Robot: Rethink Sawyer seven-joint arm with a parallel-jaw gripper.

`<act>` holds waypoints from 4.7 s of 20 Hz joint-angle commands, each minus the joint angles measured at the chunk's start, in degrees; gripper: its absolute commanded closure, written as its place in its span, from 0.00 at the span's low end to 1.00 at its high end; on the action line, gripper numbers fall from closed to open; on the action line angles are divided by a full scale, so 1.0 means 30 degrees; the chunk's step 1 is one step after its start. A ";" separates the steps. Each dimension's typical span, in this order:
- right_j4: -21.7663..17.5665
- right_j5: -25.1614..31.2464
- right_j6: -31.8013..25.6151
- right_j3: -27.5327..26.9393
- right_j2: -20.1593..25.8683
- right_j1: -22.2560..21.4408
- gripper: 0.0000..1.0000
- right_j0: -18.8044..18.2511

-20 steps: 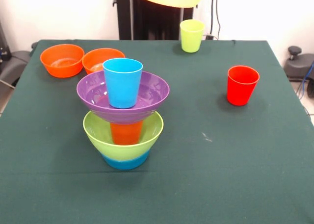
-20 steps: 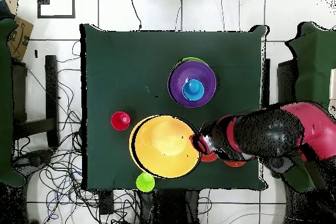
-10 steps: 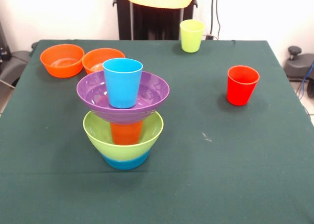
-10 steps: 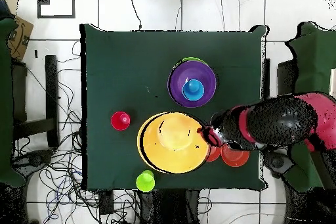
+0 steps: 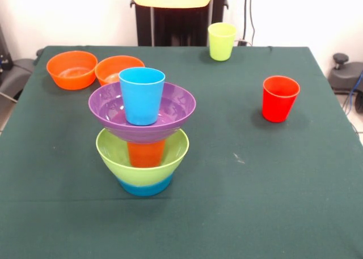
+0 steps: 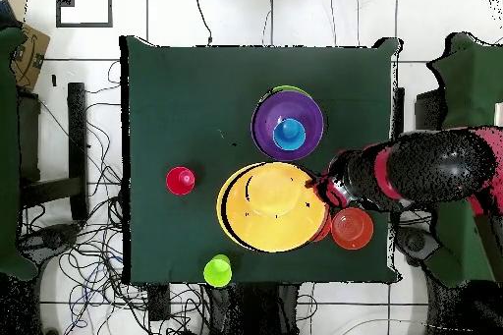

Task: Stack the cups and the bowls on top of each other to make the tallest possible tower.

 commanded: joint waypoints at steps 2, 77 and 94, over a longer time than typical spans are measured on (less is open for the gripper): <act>-0.1559 0.2749 -0.7298 -0.2274 -0.1250 0.0735 1.00 0.1040; -0.3749 0.4145 -0.9614 -0.7209 -0.3895 0.2181 1.00 0.3796; -0.3367 0.4947 -0.8872 -0.8023 -0.4032 0.1994 1.00 0.4559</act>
